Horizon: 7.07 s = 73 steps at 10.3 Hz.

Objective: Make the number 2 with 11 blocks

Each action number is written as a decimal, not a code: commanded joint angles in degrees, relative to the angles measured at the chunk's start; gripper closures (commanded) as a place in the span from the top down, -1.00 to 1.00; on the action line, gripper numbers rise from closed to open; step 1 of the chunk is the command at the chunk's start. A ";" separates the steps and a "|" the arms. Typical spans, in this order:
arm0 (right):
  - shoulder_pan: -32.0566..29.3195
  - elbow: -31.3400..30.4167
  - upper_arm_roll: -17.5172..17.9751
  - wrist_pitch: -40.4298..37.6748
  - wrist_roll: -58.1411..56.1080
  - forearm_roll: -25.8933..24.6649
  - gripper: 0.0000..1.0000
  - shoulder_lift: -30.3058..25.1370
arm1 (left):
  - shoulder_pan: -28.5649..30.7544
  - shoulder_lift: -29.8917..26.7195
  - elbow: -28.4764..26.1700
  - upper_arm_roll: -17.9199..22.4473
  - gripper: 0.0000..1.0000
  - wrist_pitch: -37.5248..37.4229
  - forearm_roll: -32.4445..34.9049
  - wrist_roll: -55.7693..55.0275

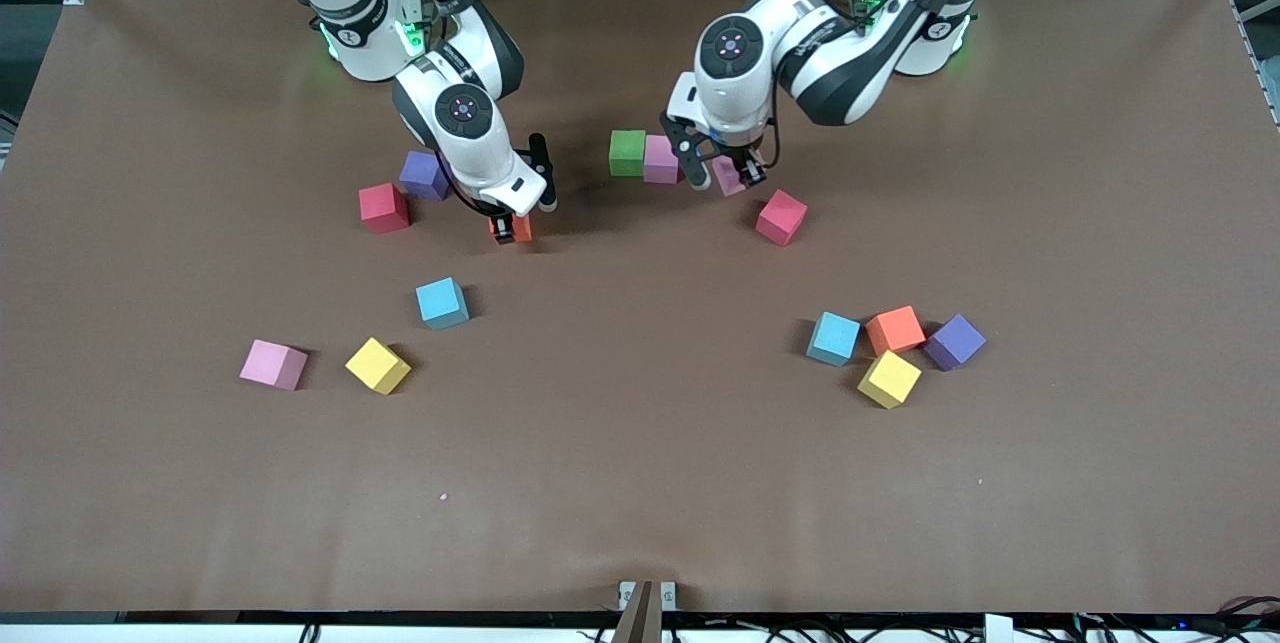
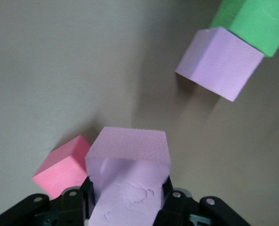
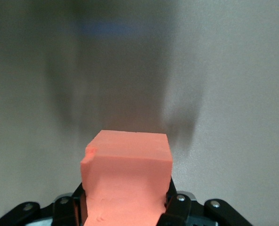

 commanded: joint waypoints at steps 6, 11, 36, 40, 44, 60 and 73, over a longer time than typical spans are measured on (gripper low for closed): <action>-5.29 2.12 0.44 -4.33 10.59 1.24 -0.46 -2.11 | -2.45 5.03 -1.53 -0.49 -0.92 7.52 8.98 2.43; -8.89 5.81 0.43 -9.52 28.01 1.24 -0.46 -2.20 | -2.97 6.17 -1.97 -1.63 -0.93 8.23 11.37 2.35; -4.33 9.24 0.70 -13.47 53.53 1.16 -0.44 -1.41 | -6.75 11.98 -2.49 -2.69 -0.92 13.33 18.93 -6.53; -4.15 9.24 0.70 -13.47 54.84 1.16 -0.44 -1.41 | -6.75 12.07 -2.67 -2.69 -0.92 13.33 19.37 -6.53; -2.93 9.33 0.87 -13.30 59.75 1.24 -0.44 -1.32 | -7.10 12.24 -2.32 -2.69 -0.90 13.33 19.72 -6.53; 1.81 11.70 0.96 -12.60 79.43 10.30 -0.46 -1.32 | -1.41 1.09 -1.79 -4.97 1.00 4.45 18.85 -14.79; 16.06 37.52 0.87 -15.14 109.50 14.69 -0.46 16.68 | 3.79 5.54 19.21 29.72 1.00 -13.75 4.43 -16.19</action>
